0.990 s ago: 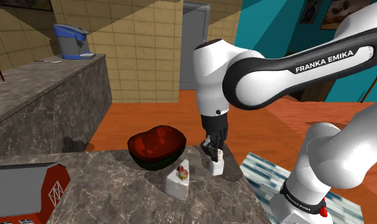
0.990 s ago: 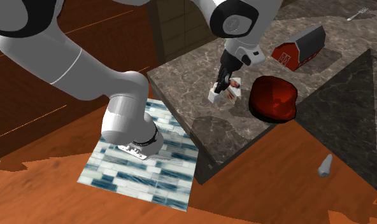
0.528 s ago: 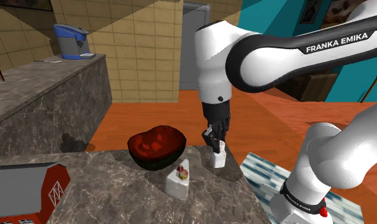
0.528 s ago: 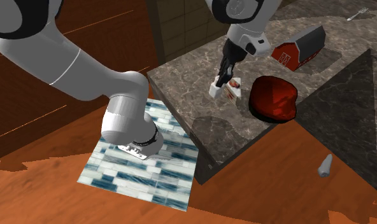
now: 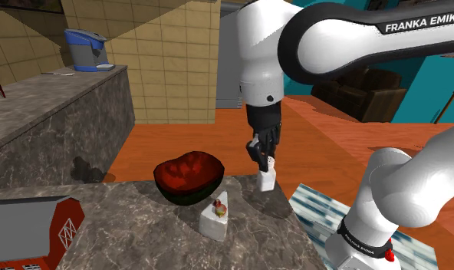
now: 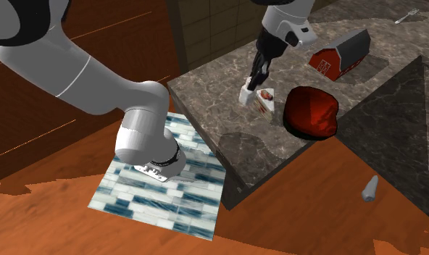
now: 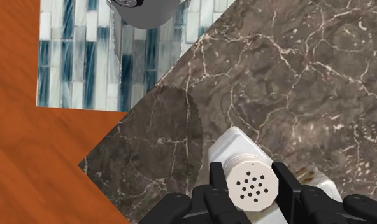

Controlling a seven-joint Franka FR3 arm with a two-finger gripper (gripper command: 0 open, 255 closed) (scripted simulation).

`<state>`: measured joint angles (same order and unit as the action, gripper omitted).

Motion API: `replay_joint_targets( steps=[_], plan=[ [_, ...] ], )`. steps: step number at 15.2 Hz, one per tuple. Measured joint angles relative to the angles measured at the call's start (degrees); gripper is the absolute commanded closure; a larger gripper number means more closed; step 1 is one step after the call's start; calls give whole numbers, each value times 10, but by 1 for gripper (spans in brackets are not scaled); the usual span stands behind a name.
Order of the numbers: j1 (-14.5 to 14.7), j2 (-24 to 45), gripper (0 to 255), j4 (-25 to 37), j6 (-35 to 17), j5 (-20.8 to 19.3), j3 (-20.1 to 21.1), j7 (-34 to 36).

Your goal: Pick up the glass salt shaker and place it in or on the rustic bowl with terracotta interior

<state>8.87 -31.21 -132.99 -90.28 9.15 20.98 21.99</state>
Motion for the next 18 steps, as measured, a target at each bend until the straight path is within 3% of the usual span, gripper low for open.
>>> replay_joint_targets(
  steps=[5, 11, 18],
  plan=[
    [-4, 12, 255, 43, 32, -6, -4, 1],
    [-28, 137, 255, 163, 31, -42, 8, 11],
    [-39, 307, 255, 356, 64, -100, 20, 32]
  ],
)
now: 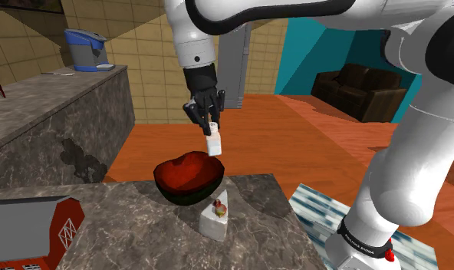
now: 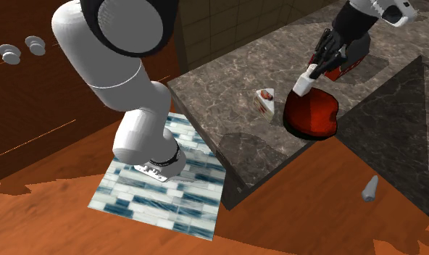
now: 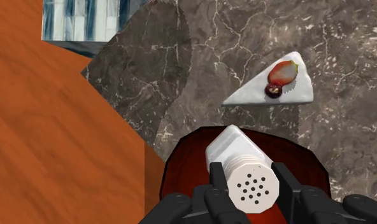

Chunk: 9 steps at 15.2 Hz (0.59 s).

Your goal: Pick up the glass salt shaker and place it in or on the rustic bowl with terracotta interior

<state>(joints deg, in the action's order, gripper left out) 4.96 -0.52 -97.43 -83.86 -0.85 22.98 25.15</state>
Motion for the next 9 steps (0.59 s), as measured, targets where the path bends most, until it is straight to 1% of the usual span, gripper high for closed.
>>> replay_joint_targets(
  steps=[5, 6, 9],
  plan=[
    [13, 128, 255, 171, 53, -48, 3, 11],
    [16, 146, 255, 192, 58, -54, 2, 13],
    [16, 152, 255, 182, 42, -56, 2, 14]
  ],
)
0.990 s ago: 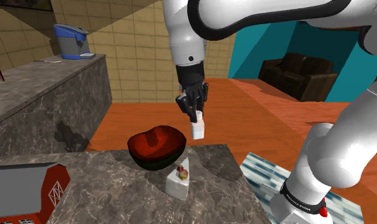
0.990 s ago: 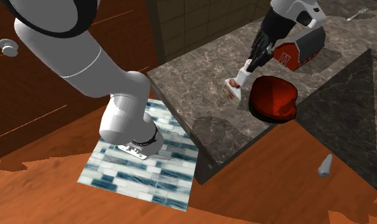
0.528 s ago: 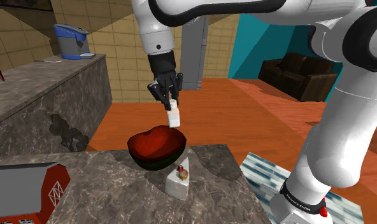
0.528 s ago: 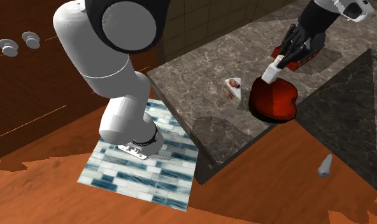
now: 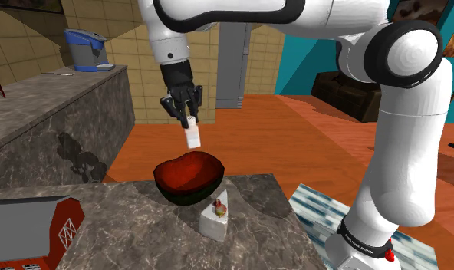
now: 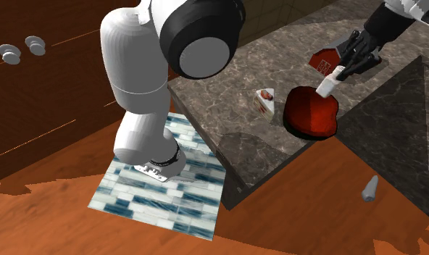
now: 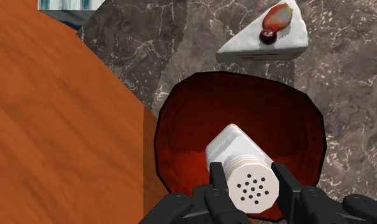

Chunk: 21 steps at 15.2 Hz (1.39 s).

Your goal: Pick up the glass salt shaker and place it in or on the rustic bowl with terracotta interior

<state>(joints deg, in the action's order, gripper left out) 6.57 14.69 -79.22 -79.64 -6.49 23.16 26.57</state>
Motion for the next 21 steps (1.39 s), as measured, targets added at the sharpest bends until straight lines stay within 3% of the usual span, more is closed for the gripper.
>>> replay_joint_targets(
  steps=[17, 21],
  plan=[
    [-9, -6, 255, -139, -133, 1, -3, 3],
    [-9, -5, 255, -145, -141, 1, -4, 4]
  ],
)
